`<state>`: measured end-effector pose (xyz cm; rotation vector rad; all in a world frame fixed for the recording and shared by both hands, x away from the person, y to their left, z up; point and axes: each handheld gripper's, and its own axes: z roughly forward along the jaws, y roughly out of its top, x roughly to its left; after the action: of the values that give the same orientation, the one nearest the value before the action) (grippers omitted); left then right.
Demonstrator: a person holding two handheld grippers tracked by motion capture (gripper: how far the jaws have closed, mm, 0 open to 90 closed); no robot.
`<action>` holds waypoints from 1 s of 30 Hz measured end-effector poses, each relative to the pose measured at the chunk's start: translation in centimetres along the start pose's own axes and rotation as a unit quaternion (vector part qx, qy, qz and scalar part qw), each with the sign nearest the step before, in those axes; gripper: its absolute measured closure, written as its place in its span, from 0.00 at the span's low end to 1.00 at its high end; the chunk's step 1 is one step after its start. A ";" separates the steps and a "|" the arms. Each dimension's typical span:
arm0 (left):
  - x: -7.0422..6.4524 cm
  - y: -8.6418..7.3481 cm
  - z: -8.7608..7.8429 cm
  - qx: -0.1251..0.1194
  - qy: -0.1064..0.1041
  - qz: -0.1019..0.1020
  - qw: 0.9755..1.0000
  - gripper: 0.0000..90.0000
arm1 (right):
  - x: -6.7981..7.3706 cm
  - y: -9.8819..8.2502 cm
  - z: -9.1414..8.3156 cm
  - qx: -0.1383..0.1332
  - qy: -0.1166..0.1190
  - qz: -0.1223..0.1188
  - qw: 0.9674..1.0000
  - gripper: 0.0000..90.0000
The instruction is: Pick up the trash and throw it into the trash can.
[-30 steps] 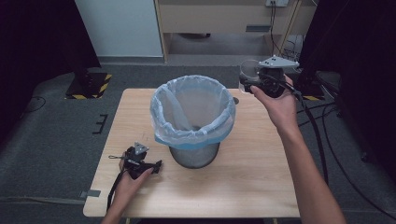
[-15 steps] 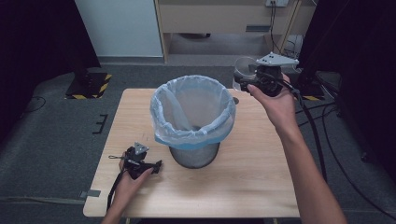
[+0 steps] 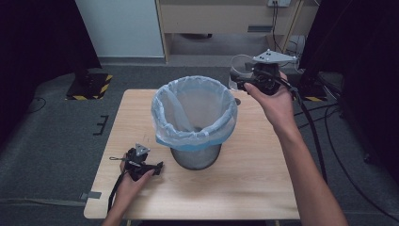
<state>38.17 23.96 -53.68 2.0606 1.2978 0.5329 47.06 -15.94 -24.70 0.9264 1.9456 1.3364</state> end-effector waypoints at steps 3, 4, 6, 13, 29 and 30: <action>0.0 0.0 0.0 0.000 0.000 0.000 1.000 0.00 | 0.3 0.1 0.2 0.003 0.003 -0.002 1.000 0.41; 0.0 0.0 0.0 0.000 0.000 0.000 1.000 0.00 | 0.4 0.2 0.3 0.003 0.004 -0.002 1.000 0.41; 0.0 0.0 0.0 0.000 0.000 0.000 1.000 0.00 | 0.5 0.3 0.4 0.003 0.007 -0.002 1.000 0.41; 0.0 0.0 0.0 0.000 0.000 0.000 1.000 0.00 | 1.0 0.4 0.8 0.004 0.020 0.001 1.000 0.41; 0.0 0.0 0.0 0.000 -0.001 0.001 1.000 0.00 | 2.9 0.3 2.2 0.007 0.043 -0.008 0.999 0.40; 0.0 0.0 0.0 0.000 -0.001 0.001 1.000 0.00 | 3.1 0.2 2.3 0.008 0.044 -0.008 0.999 0.40</action>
<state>38.15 23.96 -53.69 2.0607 1.2954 0.5326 47.16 -12.17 -25.47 0.8704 2.0293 1.3745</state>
